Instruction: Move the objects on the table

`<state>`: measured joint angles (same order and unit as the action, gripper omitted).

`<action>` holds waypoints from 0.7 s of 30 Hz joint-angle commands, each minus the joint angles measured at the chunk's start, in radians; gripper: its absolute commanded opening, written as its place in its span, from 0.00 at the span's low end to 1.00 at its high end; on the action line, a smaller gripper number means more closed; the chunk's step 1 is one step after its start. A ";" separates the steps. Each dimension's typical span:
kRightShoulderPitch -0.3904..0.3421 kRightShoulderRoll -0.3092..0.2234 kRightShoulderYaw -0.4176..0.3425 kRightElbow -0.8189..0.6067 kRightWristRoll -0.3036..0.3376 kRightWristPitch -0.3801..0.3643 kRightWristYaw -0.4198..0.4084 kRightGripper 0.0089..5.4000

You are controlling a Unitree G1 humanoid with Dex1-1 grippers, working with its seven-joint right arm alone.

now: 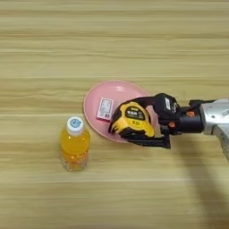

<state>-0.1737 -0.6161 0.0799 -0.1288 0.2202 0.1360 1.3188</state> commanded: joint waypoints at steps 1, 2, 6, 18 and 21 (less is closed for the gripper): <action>-0.029 -0.032 -0.008 -0.068 0.010 -0.037 -0.028 0.76; -0.025 -0.030 -0.002 -0.071 0.009 -0.038 -0.030 0.76; -0.010 -0.023 0.020 -0.095 0.010 -0.037 -0.037 0.76; 0.024 -0.029 0.068 -0.101 -0.001 -0.034 -0.031 0.76; 0.029 -0.046 0.078 -0.099 -0.006 -0.037 -0.013 0.76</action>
<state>-0.1056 -0.6211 0.1740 -0.1931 0.2102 0.1234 1.3210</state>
